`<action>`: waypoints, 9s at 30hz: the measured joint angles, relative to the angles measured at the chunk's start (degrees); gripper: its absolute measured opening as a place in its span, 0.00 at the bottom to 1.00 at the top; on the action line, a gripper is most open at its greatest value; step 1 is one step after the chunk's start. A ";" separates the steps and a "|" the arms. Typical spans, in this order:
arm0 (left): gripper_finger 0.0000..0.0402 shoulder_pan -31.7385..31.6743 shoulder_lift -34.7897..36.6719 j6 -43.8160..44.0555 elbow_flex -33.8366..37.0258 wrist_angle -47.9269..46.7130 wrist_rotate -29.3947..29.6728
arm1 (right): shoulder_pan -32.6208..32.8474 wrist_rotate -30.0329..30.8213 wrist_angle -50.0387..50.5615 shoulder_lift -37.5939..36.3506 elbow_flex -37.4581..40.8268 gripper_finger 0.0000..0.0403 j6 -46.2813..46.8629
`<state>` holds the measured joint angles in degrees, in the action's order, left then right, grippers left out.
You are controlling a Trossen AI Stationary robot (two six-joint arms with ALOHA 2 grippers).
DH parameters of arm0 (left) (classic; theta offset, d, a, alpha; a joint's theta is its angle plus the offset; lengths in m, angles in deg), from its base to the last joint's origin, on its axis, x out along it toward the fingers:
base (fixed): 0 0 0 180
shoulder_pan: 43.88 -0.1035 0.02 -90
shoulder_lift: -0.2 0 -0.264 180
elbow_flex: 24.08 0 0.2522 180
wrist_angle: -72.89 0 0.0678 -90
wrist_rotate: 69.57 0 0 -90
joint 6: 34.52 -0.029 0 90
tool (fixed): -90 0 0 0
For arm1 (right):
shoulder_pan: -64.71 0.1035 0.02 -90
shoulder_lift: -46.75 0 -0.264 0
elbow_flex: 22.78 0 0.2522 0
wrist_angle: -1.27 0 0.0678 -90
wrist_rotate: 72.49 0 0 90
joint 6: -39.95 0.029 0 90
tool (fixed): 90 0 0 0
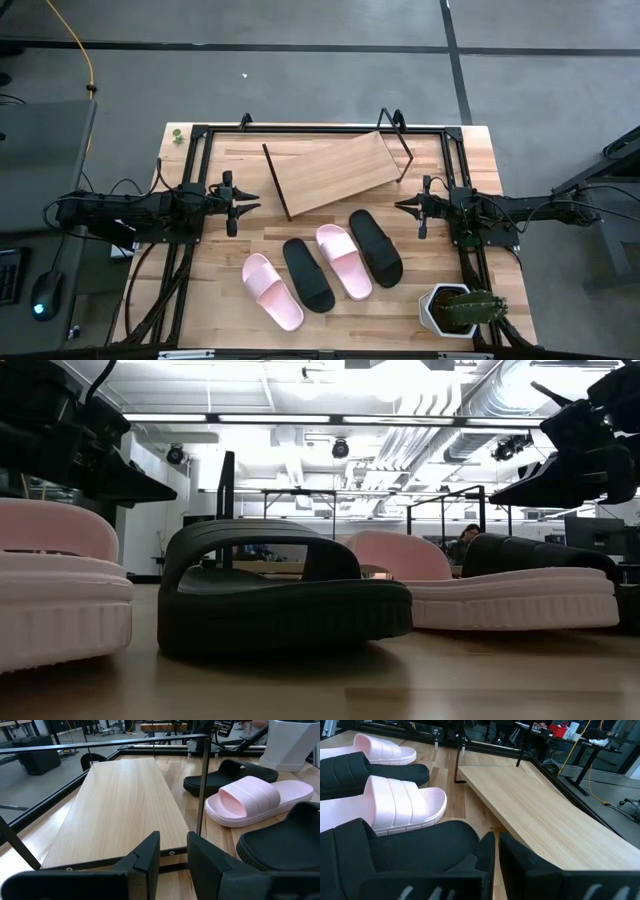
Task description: Pick and place slides into the shelf
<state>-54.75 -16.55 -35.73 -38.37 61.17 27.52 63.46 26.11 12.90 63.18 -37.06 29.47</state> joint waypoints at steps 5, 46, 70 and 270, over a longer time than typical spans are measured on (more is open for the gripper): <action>0.21 0.02 0.00 0.02 -0.01 0.02 0.00 | 0.01 0.00 0.00 0.00 -0.02 0.03 0.00; 0.21 0.01 0.02 0.00 -0.02 0.00 0.00 | 0.00 0.02 0.00 0.00 -0.02 0.03 0.00; 0.21 0.02 0.00 0.02 0.00 0.05 0.00 | 0.02 -1.44 -0.02 0.00 -0.02 0.03 5.24; 0.21 18.40 -50.73 5.59 -82.23 -49.96 -16.48 | 19.51 6.94 56.99 52.95 -82.98 0.03 20.08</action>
<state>-36.35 -67.28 -30.14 -120.60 11.21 11.04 82.98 33.05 69.89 116.13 -120.04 49.55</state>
